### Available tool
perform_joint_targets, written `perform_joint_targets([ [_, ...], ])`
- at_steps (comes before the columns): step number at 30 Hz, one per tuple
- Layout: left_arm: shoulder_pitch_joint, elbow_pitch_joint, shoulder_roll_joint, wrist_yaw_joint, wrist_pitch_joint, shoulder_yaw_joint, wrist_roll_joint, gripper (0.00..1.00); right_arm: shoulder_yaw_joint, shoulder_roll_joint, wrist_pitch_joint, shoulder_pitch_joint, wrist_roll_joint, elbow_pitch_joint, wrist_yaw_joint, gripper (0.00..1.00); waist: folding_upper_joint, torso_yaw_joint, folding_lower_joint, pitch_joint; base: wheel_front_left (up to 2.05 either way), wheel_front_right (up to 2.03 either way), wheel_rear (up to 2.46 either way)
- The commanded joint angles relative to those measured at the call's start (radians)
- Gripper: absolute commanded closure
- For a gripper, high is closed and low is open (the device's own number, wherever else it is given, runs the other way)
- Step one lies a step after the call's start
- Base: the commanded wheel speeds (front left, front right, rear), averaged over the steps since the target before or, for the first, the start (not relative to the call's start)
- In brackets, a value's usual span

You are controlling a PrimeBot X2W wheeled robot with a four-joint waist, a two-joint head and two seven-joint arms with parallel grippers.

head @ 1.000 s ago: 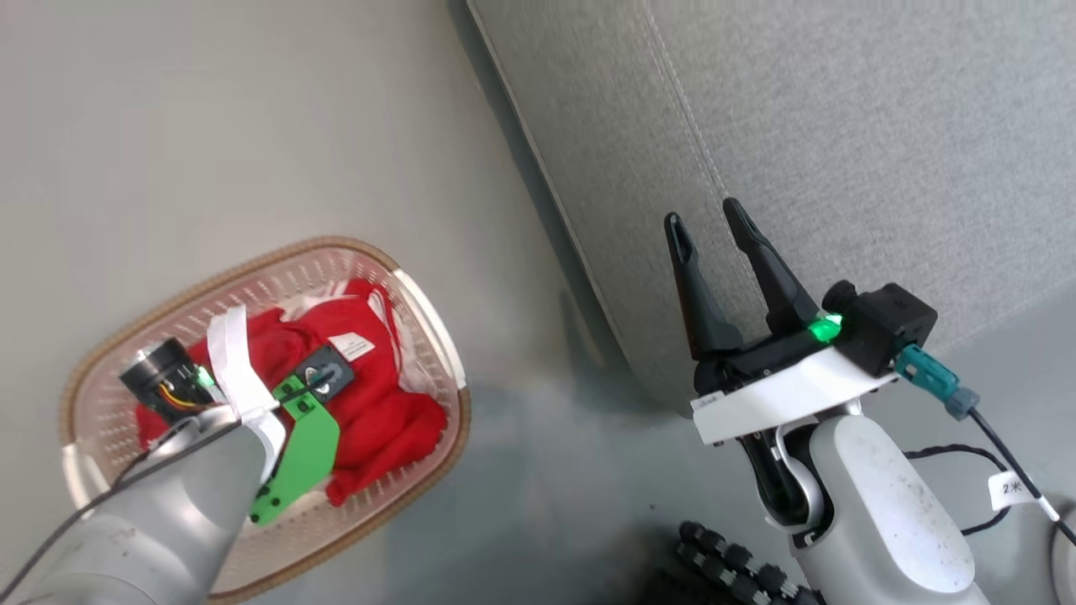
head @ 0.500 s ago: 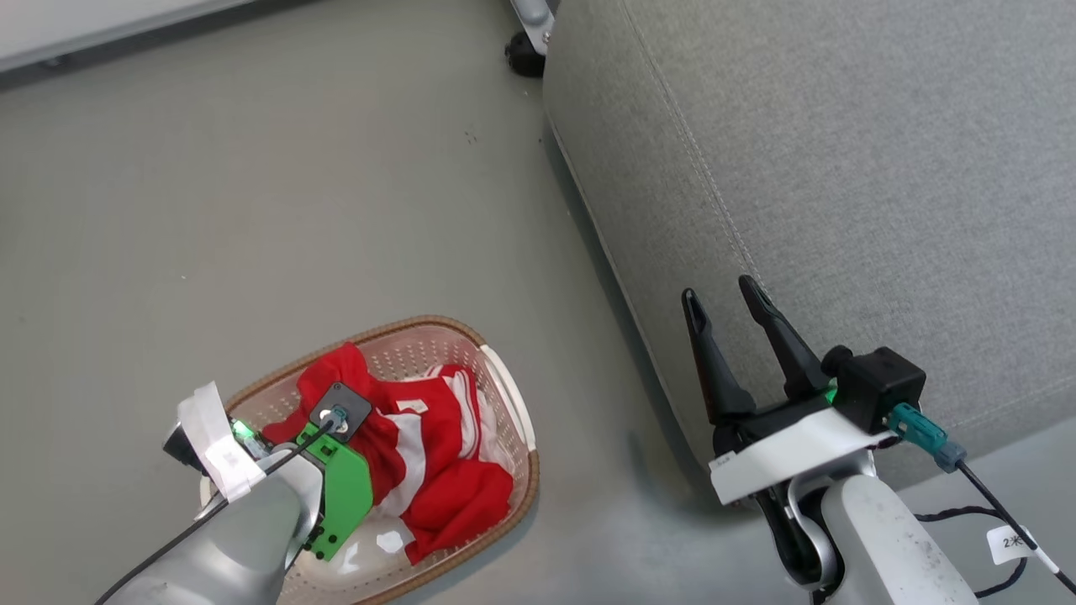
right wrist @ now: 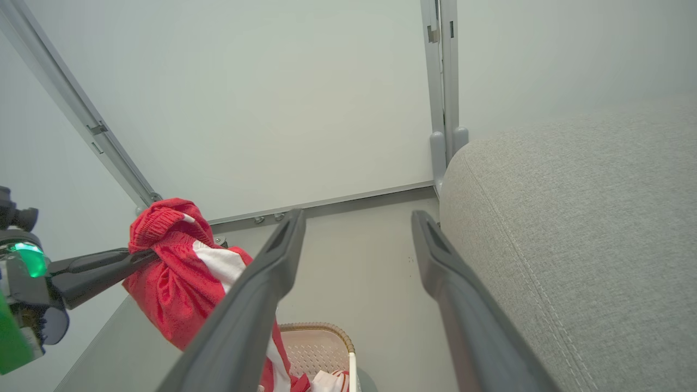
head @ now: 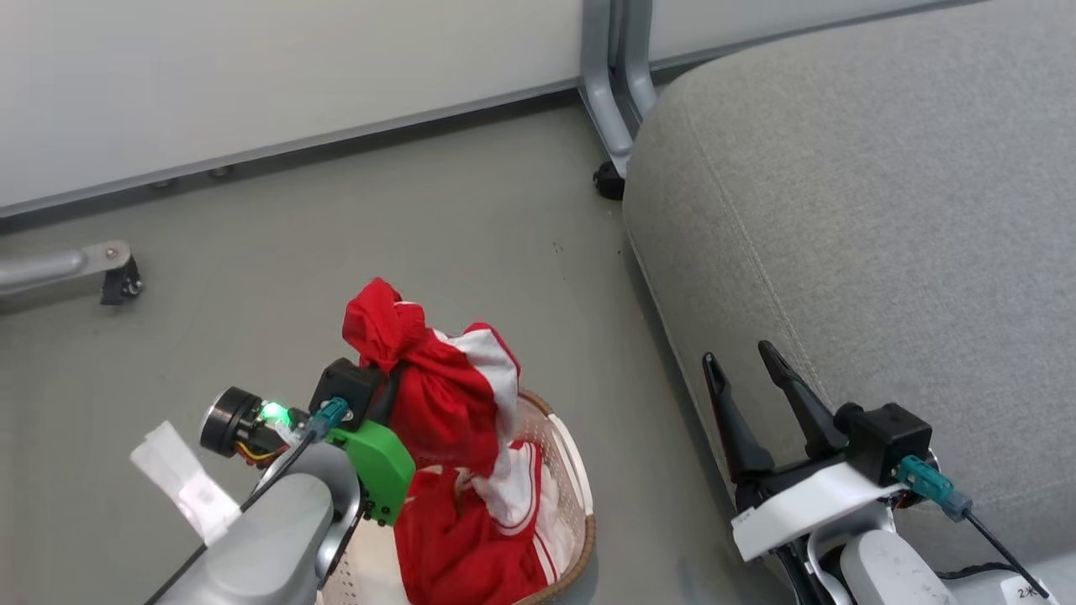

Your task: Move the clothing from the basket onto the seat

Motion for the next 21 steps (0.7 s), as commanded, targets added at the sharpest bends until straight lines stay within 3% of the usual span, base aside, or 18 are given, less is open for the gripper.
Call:
perform_joint_targets([
  [1,0.042,-0.06,0.016,0.017,-0.003,0.035,0.023,1.0,0.002,-0.001,-0.003,0.022,-0.007,0.001,0.0,0.0,0.0,0.055,0.0001,-0.07,0.0,0.0,0.0],
  [5,0.133,-0.269,0.038,0.011,-0.003,0.166,0.059,1.0,0.005,-0.004,-0.003,0.034,-0.008,0.002,0.0,0.0,0.0,0.062,0.0001,-0.091,0.0,0.0,0.0],
  [11,0.277,-0.592,0.005,-0.024,-0.002,0.405,0.159,1.0,0.008,-0.011,-0.003,0.032,-0.01,-0.007,0.0,0.0,0.0,0.059,0.0001,-0.104,0.0,0.0,0.0],
  [21,0.425,-0.911,-0.165,-0.178,-0.002,0.663,0.249,1.0,0.017,-0.014,-0.003,0.048,-0.009,-0.015,0.0,0.0,0.0,0.048,0.0001,-0.11,0.0,0.0,0.0],
])
